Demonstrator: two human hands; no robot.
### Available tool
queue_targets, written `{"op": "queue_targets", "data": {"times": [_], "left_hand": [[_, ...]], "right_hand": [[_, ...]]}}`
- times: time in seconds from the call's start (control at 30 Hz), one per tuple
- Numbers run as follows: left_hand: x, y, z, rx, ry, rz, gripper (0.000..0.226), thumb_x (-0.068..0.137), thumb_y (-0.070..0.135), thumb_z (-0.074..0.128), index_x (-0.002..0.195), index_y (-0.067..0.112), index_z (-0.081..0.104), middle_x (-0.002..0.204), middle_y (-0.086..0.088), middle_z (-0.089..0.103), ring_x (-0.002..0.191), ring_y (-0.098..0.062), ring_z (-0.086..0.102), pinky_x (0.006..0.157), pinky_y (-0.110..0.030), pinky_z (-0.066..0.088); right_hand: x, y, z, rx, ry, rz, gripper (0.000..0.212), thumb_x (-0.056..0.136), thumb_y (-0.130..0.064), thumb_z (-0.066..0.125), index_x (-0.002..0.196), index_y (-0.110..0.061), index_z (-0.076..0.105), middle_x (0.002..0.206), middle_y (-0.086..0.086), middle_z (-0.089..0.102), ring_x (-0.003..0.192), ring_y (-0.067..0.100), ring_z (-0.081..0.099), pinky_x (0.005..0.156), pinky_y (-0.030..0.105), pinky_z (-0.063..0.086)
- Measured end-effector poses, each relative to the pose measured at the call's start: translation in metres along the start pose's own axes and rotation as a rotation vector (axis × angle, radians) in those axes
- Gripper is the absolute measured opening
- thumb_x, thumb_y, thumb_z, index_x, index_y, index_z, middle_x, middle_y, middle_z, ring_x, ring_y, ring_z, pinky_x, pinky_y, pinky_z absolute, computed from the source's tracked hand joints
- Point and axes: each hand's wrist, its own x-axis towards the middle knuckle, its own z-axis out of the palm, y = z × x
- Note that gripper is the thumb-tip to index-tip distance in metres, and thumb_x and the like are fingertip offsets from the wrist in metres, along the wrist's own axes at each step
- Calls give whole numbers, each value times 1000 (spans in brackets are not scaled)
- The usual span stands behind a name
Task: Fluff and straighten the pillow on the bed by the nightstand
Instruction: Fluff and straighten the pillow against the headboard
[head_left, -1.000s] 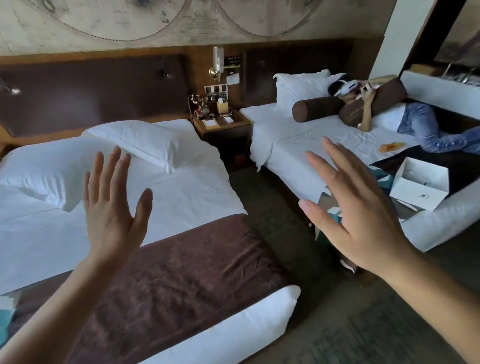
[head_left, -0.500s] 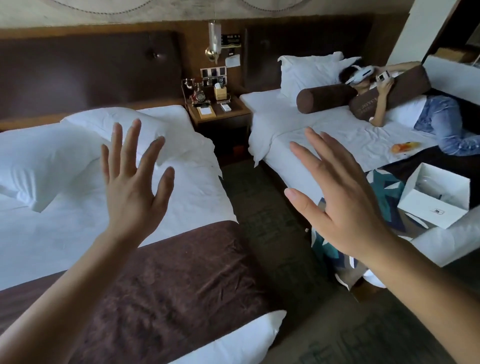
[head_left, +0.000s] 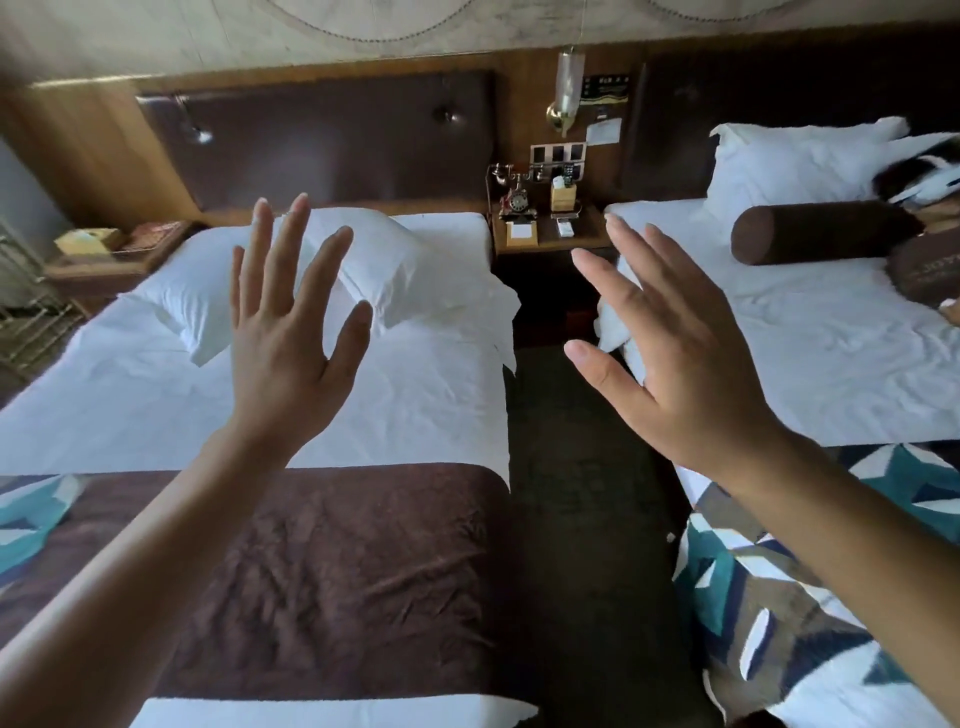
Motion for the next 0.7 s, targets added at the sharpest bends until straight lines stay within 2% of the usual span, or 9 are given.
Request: {"op": "queue_targets", "data": {"times": [0.17,0.3,0.47,0.53,0.63,0.7], "left_hand": [[26,34,22,39,12,-39,52,107,34,49,153,10,50,170,-18,29,160,-43,16,129,-58,16],[42,44,53,71,30,-85,51,109,40,45,153,16,51,172,-12,26,162,-36,15,131,-45,9],[61,32,123,59,11,-116,51,110,45,41,153,17,49,172,-12,26,161,-35,17,129,-25,2],[72,25,156,49,7,-142,52,110,47,40,155,19,46,173,-11,23,162,-34,16,129,-26,4],[98,11,201,37,-3,-176,53,110,47,41,156,21,44,174,-10,21,162,-34,14,128,-43,15],[121,0,227,23,5,-192,53,110,44,44,156,20,44,173,-12,22,162,-35,15,127,-47,20]], "right_hand": [[14,62,-13,-26,-45,56,73,101,-62,42,162,-26,25,173,5,15,160,27,14,124,56,26],[24,103,-11,-45,-107,88,75,99,-65,38,163,-28,22,174,5,10,160,27,11,125,53,24],[53,157,8,-74,-82,63,74,100,-63,40,162,-26,26,173,7,14,159,30,15,124,51,23],[67,178,22,-81,-86,62,74,100,-62,42,162,-26,26,173,7,14,159,29,15,124,51,23],[103,212,45,-81,-137,48,74,100,-61,42,162,-26,26,173,6,13,159,28,14,125,52,25],[133,236,61,-86,-164,46,74,99,-61,41,162,-26,26,173,6,13,159,28,13,124,51,24]]}}
